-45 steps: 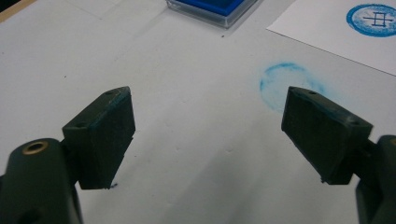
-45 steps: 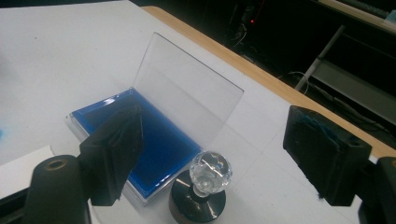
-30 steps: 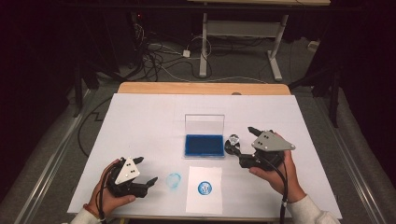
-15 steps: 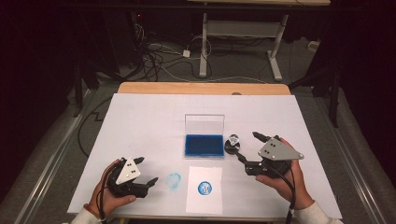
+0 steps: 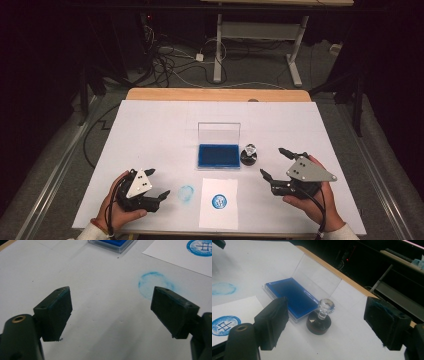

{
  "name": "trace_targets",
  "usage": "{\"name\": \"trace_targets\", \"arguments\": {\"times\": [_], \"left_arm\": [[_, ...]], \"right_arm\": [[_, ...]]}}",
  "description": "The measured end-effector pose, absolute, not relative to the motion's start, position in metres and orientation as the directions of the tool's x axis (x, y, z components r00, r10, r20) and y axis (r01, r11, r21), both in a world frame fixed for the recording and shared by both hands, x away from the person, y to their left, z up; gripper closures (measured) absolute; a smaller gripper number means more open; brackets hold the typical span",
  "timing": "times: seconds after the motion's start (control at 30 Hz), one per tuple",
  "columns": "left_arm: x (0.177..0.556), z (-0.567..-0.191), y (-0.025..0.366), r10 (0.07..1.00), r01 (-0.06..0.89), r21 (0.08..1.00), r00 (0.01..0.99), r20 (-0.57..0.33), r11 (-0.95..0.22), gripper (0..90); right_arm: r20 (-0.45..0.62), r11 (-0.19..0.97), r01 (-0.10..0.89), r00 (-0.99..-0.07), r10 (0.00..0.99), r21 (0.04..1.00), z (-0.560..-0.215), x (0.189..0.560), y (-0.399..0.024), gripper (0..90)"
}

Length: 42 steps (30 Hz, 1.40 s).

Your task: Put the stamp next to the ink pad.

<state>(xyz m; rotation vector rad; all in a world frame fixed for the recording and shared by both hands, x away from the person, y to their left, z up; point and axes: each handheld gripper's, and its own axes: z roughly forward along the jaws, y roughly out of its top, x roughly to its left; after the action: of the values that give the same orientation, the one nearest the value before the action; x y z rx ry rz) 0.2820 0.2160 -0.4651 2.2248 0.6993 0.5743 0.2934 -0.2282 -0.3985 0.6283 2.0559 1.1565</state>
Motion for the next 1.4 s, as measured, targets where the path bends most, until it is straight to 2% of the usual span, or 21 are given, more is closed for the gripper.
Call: {"name": "trace_targets", "arguments": {"times": [0.9,1.13,1.4], "left_arm": [[0.282,-0.464,0.216,0.635,0.308,0.751,0.750,0.187,-0.584,17.1],[0.284,-0.464,0.214,0.637,0.311,0.753,0.749,0.182,-0.580,17.1],[0.281,-0.464,0.214,0.633,0.305,0.752,0.751,0.187,-0.584,17.0]], "right_arm": [[-0.339,0.474,0.073,-0.606,0.719,0.877,-0.434,0.276,-0.261,19.8],[-0.327,0.486,0.123,-0.595,0.734,0.865,-0.453,0.270,-0.272,19.5],[-0.290,0.494,0.180,-0.623,0.726,0.851,-0.471,0.271,-0.274,19.9]]}}
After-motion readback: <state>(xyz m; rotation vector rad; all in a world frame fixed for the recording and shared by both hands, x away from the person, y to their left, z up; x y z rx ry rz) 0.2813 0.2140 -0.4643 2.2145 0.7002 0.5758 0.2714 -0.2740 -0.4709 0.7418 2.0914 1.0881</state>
